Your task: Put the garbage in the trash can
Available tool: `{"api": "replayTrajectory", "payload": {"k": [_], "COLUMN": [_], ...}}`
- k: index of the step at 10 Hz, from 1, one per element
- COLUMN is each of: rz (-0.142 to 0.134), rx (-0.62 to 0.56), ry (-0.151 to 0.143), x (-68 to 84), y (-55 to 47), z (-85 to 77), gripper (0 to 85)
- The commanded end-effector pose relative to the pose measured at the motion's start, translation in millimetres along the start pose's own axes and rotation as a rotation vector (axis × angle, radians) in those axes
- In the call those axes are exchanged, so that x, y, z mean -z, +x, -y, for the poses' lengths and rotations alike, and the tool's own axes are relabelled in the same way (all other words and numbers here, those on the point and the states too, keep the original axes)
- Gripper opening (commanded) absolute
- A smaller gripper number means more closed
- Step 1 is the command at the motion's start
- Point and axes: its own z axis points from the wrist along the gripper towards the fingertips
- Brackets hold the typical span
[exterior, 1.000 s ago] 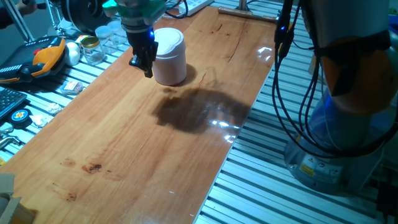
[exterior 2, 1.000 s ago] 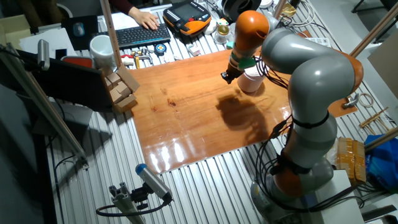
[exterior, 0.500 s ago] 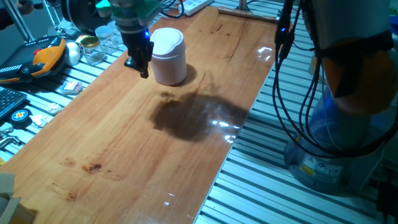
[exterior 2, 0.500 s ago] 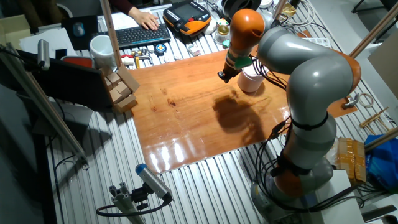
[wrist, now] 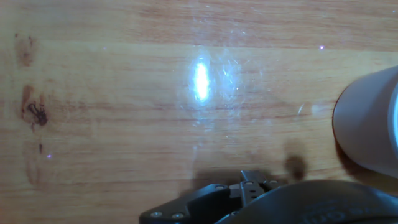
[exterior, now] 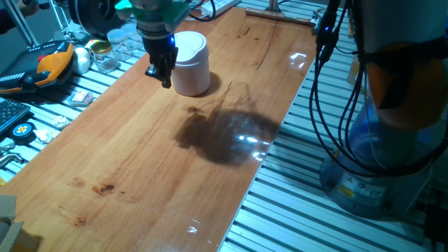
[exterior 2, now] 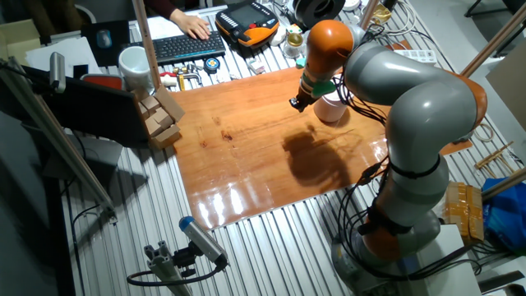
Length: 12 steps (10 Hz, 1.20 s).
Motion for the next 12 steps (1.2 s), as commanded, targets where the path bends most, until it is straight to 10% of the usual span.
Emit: {"api": "replayTrajectory", "payload": {"k": [1,12], "rz": [0.0,-0.019], "rx": [-0.002,-0.014], "ry": [-0.001,-0.004], "x": [-1.3,-1.1], "y": [-0.7,1.4], "z": [0.0,-0.8], "gripper": [0.0,0.0]}}
